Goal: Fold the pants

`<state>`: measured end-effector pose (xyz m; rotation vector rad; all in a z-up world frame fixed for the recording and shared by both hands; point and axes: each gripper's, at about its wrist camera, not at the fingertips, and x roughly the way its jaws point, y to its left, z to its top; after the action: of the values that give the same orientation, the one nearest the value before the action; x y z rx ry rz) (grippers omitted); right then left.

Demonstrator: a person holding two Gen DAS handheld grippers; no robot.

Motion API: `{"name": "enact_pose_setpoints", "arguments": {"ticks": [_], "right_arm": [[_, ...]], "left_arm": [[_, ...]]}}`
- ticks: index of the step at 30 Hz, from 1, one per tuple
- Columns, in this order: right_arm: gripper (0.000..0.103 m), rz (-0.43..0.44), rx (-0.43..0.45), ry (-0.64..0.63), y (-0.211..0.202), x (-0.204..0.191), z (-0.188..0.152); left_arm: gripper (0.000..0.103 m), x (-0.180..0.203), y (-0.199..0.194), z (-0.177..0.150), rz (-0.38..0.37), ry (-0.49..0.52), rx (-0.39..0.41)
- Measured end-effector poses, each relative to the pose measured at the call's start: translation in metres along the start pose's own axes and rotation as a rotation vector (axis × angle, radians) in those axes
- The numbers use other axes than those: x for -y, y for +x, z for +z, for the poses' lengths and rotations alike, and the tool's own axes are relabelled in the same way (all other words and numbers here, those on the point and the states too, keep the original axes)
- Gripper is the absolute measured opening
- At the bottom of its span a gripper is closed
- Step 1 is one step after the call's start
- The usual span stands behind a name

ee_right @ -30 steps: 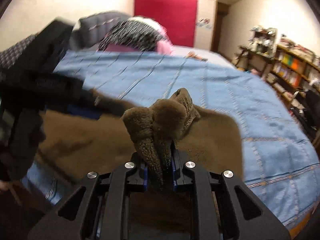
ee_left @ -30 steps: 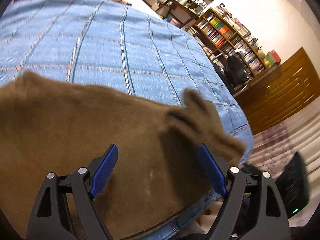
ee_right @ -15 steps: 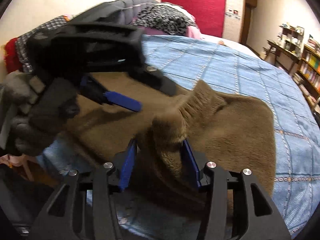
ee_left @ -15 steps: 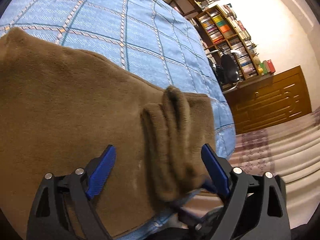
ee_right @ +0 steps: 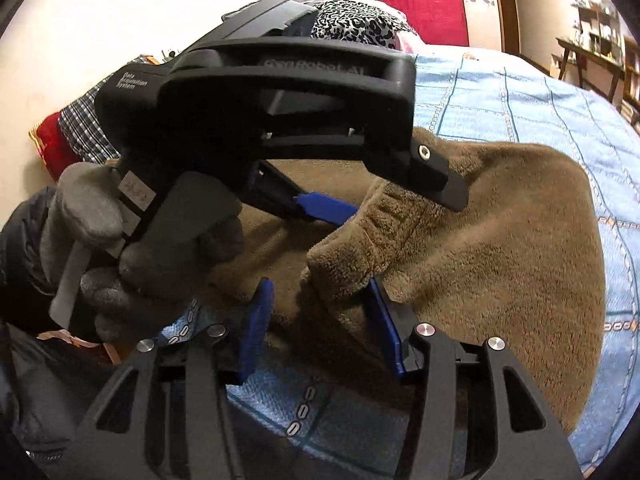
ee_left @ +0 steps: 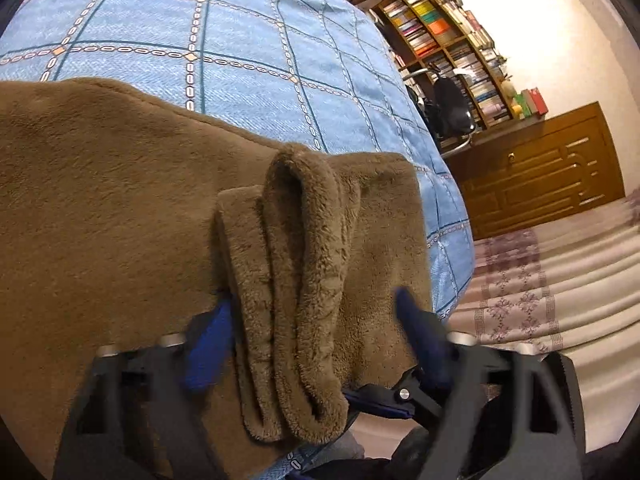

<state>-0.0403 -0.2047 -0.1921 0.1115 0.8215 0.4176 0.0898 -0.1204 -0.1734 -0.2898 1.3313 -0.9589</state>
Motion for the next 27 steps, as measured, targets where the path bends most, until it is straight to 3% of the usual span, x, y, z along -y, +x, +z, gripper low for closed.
{"name": "enact_pose_setpoints", "arguments": {"ticks": [1,2,5,17,27], "right_arm": [[0.051,0.001,0.003,0.004,-0.001,0.002,0.001],[0.051,0.005,0.005,0.009,-0.003,0.003,0.000],[0.051,0.018,0.014,0.023,-0.009,0.006,0.002],[0.051,0.028,0.123,0.099,-0.048,0.030,0.029],[0.051,0.017,0.093,0.123,-0.019,0.026,0.035]], "left_arm": [[0.050,0.000,0.001,-0.001,0.027,0.002,0.004],[0.035,-0.001,0.001,-0.001,0.045,0.004,0.007],[0.028,-0.005,-0.005,-0.004,0.052,-0.002,0.023],[0.027,0.011,-0.080,0.002,0.123,0.092,0.154],[0.028,-0.049,-0.147,-0.012,0.272,0.011,0.193]]}}
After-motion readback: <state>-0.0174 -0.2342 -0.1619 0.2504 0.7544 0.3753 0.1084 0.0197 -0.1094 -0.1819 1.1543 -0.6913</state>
